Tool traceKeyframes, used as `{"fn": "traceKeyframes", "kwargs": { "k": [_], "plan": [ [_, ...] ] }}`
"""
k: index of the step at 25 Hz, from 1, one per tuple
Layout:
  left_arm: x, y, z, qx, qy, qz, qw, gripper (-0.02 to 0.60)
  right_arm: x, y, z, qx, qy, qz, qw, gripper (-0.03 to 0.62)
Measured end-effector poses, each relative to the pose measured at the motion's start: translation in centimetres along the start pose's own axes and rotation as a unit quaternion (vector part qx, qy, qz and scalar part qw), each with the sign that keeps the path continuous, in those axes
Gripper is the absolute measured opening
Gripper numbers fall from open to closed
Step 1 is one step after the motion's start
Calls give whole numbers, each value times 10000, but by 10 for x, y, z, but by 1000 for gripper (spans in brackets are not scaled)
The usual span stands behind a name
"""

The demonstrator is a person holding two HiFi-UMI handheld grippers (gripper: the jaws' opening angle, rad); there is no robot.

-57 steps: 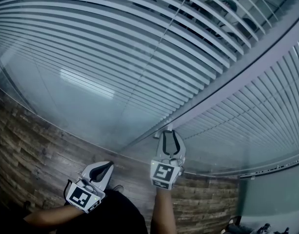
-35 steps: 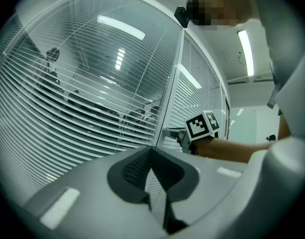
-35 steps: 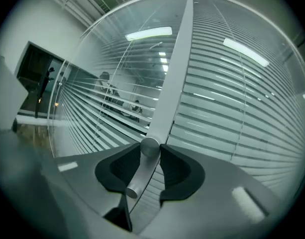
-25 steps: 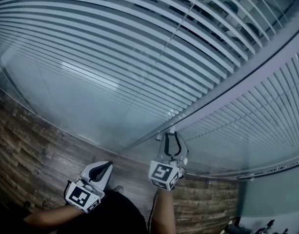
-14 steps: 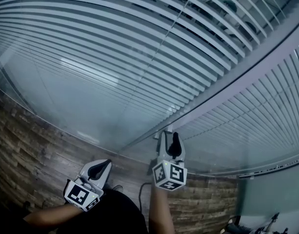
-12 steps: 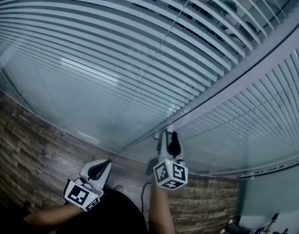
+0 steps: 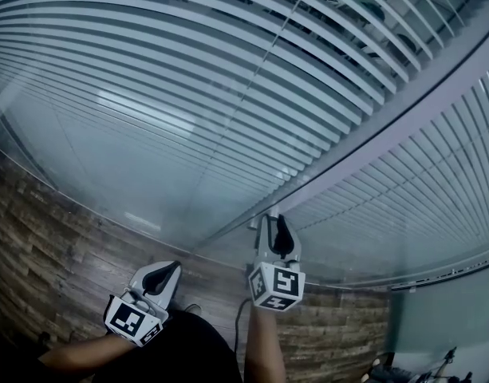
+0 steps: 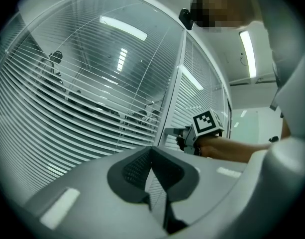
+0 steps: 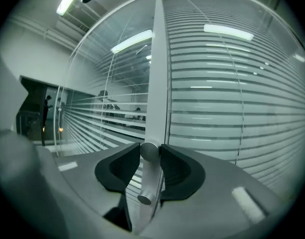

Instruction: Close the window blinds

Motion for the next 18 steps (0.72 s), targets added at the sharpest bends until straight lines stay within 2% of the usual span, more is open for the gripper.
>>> {"fn": "traceKeyframes", "kwargs": {
  "k": [4, 8, 11, 13, 15, 18],
  "plan": [
    [-4, 0, 6, 30, -11, 37, 10000, -2, -5, 1, 8, -272, 60, -1147, 9930, 132],
    [-8, -1, 6, 105, -82, 82, 9999, -2, -10, 2, 10, -486, -4, -2455, 9682, 132],
    [-8, -1, 5, 127, -98, 87, 9998, -2, -12, 2, 8, -609, -46, -3060, 9501, 133],
    [-4, 0, 4, 117, -76, 89, 9999, -2, -12, 1, 5, -607, -57, -3149, 9472, 133],
    [-3, 1, 4, 99, -60, 90, 9999, -2, -12, 0, 3, -567, -47, -3027, 9514, 137],
    [-5, 1, 7, 80, -56, 80, 9999, -2, -11, -1, 6, -464, -22, -2304, 9720, 154]
  ]
}}
Point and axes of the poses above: the fingertips, and each gripper's own axes: z forward along the fingers, x to its right, y out of its underside, the point moved 6 cm from there along -z, backward along the fingers, and after that the axes turned 14 degrees about -z, right-handed, at the moved point
